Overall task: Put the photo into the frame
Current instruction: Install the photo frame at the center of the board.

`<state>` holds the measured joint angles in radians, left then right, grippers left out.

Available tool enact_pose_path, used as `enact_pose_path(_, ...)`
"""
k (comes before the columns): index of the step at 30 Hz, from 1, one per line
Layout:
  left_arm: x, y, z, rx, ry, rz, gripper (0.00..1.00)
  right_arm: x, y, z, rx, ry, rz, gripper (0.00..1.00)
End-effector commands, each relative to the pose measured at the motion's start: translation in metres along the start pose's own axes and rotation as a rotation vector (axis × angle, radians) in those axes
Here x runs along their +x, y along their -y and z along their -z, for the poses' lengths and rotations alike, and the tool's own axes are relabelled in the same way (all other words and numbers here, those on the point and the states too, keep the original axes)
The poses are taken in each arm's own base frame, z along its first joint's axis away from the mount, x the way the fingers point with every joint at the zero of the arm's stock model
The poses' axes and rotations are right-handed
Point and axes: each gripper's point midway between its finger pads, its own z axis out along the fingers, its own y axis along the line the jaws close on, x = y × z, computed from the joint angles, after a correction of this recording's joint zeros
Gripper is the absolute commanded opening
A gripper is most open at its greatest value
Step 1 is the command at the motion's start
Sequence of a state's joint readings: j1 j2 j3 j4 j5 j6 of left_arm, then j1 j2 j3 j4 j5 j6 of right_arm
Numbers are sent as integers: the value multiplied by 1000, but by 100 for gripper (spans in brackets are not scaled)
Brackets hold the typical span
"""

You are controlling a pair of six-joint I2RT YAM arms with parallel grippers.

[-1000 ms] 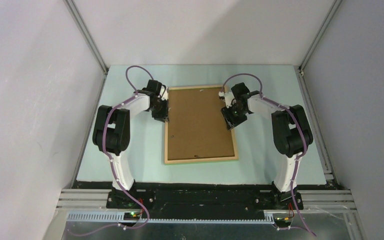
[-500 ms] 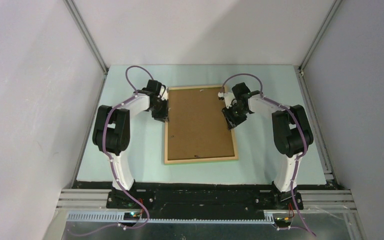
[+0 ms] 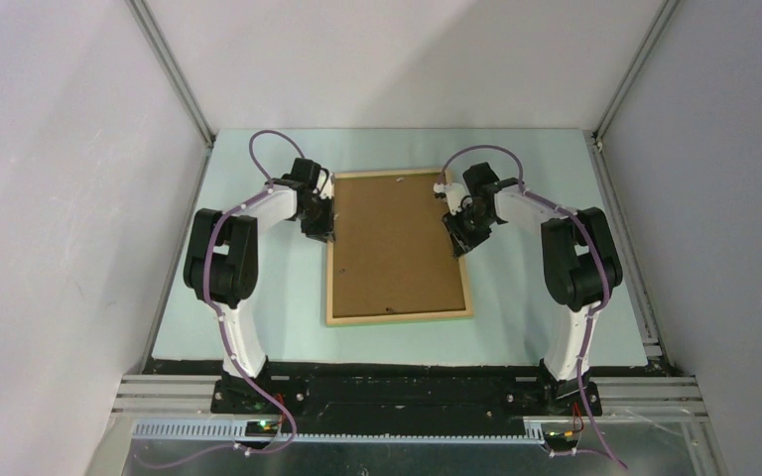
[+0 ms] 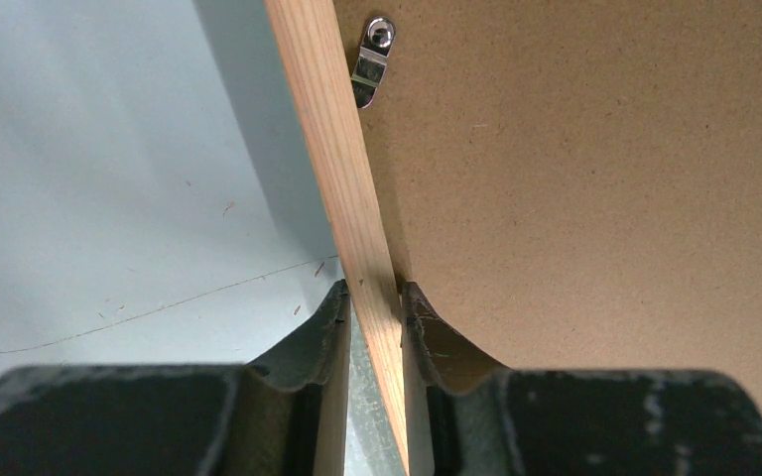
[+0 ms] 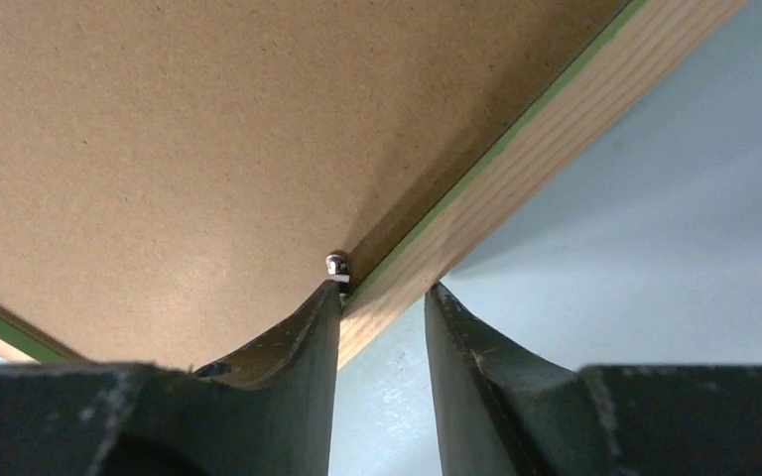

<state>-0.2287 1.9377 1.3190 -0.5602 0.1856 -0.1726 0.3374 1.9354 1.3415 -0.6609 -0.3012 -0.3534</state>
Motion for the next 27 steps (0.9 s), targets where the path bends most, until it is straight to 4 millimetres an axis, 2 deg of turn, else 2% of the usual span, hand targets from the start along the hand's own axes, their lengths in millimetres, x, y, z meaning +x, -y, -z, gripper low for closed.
enact_pose_path(1, 5, -2, -10, 8, -20, -36, 0, -10, 5, 8, -15, 17, 35, 37)
enact_pose_path(2, 5, -2, -10, 9, -19, -36, 0, -13, 4, 11, -32, 28, 18, 39)
enact_pose_path(7, 4, -2, -9, 13, -16, -34, 0, -25, 0, 20, -96, 78, -63, 62)
enact_pose_path(9, 5, -1, -10, 18, -20, -33, 0, -31, 2, 23, -106, 99, -96, 65)
enact_pose_path(15, 8, 2, -11, 38, -30, -31, 0, -50, 20, 22, -86, 132, -204, 65)
enact_pose_path(20, 8, 5, -10, 56, -31, -34, 0, -58, 38, 8, -46, 114, -279, 62)
enact_pose_path(27, 8, 7, -9, 67, -30, -34, 0, -66, 45, -4, -6, 109, -302, 56)
